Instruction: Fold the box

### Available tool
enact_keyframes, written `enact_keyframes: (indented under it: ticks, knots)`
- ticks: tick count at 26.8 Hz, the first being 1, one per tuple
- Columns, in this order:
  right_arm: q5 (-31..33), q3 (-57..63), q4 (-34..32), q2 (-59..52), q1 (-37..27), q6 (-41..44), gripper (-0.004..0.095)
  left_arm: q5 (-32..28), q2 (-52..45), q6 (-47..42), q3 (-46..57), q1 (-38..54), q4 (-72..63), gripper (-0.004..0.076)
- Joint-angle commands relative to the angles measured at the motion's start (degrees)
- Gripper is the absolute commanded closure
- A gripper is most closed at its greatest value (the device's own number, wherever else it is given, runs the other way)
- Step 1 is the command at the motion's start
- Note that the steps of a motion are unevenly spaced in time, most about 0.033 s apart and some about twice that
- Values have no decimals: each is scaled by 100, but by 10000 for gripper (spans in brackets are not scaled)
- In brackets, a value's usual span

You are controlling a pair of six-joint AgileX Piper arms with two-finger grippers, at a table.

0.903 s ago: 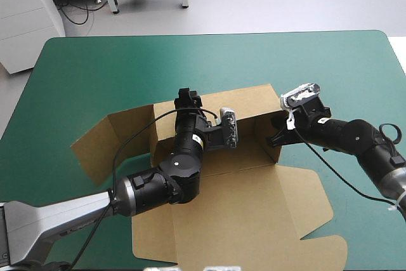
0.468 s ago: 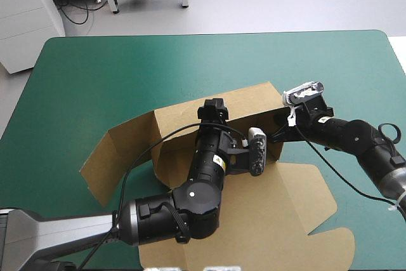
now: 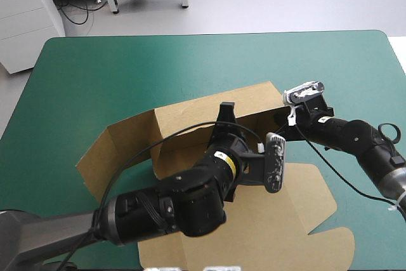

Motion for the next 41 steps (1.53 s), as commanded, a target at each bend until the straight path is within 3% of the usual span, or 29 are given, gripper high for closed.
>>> enact_keyframes:
  ticks: [1, 6, 12, 29, 33, 34, 38, 41]
  knots:
    - [-334, -192, 105, -189, 10, 40, 927, -43, -234, 641, -920, 346, -918, 731]
    - [-346, -192, 1, -189, 10, 100, 927, 295, -234, 1372, -2060, 1485, -2778, 731]
    - [-346, -192, -46, -189, 10, 100, 927, 708, -234, 1391, -2651, 2901, -4241, 731]
    - [-191, -207, -298, -211, 10, 377, 928, 503, -572, 643, -2639, 6060, -4710, 731]
    - [354, -734, -1046, -251, 10, 1236, 928, 341, -925, 643, -2253, 6792, -5098, 732]
    - [729, -1041, -1646, -251, 10, 1798, 928, 181, -1092, 643, -1894, 6917, -5127, 733]
    - [1853, -1849, -2657, -127, 10, 2952, 929, -445, -1557, 655, -756, 6925, -5105, 733]
    - [2712, -2325, -2699, 120, 0, 3079, 930, -861, -1948, 655, 65, 6925, -5182, 733]
